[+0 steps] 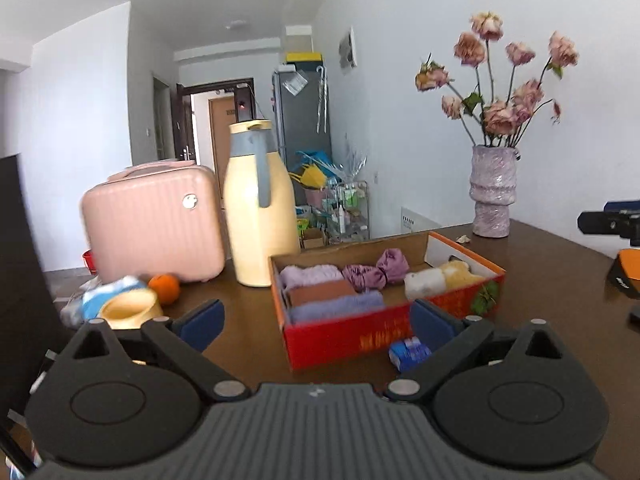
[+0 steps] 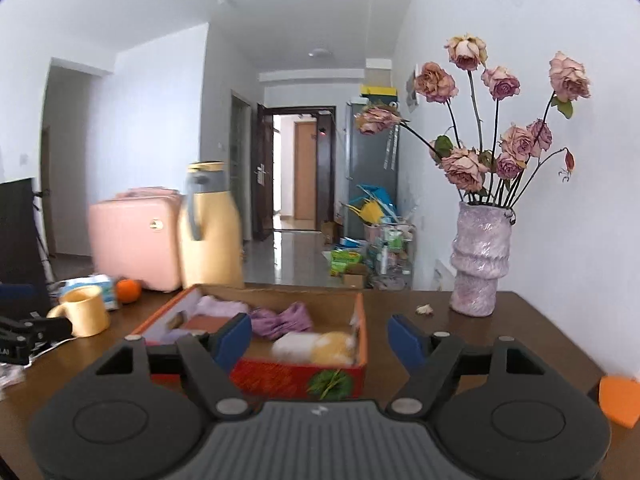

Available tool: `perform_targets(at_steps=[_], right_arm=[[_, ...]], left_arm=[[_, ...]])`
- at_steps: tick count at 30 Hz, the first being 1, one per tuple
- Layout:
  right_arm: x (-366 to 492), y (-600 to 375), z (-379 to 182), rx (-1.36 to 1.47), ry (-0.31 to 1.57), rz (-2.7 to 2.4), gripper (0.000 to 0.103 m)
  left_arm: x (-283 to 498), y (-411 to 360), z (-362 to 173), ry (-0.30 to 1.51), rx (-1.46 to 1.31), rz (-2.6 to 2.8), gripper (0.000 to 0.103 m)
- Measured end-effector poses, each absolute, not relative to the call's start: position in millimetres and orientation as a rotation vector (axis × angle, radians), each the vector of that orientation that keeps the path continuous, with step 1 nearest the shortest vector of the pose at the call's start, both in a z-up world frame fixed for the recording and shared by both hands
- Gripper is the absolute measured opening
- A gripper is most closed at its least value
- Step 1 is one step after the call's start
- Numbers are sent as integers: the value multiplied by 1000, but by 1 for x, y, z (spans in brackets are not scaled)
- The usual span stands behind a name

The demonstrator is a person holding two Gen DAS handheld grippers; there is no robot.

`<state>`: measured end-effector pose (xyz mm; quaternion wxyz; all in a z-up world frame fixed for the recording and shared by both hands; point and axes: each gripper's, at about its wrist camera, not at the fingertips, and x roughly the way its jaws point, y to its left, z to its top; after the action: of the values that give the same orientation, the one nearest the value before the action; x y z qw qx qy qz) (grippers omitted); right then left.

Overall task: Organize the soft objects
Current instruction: 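Withdraw both grippers from the box back over the table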

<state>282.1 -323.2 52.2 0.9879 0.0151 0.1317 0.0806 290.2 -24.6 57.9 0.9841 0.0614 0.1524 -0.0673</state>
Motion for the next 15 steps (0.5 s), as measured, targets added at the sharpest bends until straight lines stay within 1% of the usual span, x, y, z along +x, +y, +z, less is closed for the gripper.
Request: perform_targets(at_steps=[3,8,15], right_arm=[[242,-314,36,43,260,183,80],[183,-298,0,53,308,193,80],[135,-288,-33,90,391,216,80]], left_arm=[[248,-16,45,308,103,-145,103],[197,-8,15,385,39,-149,103],[161,-14,-8,466,27,-209,103]])
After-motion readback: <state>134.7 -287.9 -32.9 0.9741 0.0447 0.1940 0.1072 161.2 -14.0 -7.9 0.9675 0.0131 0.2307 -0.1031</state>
